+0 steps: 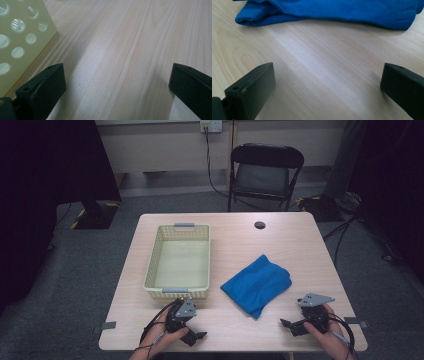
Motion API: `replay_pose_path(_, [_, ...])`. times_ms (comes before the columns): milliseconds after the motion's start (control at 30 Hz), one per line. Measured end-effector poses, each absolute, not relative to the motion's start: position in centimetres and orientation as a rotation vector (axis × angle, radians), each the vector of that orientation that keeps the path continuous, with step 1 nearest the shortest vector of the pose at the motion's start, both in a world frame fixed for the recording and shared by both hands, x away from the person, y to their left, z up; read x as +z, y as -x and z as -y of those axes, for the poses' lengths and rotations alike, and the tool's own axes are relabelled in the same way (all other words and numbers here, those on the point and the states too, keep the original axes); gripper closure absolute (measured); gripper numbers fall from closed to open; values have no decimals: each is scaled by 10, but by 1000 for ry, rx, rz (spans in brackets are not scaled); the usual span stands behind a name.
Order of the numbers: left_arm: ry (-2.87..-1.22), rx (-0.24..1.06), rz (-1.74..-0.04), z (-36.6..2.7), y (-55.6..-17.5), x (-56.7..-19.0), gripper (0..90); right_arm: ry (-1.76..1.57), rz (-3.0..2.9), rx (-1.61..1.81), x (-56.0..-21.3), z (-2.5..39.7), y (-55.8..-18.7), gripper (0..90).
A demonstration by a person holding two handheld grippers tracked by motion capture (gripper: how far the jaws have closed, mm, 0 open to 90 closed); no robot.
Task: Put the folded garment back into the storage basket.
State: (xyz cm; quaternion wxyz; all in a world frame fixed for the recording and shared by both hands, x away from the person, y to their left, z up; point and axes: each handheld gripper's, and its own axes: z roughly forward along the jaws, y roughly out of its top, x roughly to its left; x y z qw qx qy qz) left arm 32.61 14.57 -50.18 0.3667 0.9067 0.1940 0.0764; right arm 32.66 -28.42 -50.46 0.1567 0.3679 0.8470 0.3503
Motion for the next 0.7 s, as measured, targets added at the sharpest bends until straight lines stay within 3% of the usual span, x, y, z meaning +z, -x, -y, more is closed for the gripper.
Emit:
replay_pose_path(200, [-2337, 130, -517, -136, -325, -496, 45, -1053, -2424, 1003, -505, 284, -327, 0])
replay_pose_path(700, [-2322, 80, -502, -113, -332, -474, 46, -1053, -2424, 1003, -505, 284, -327, 0])
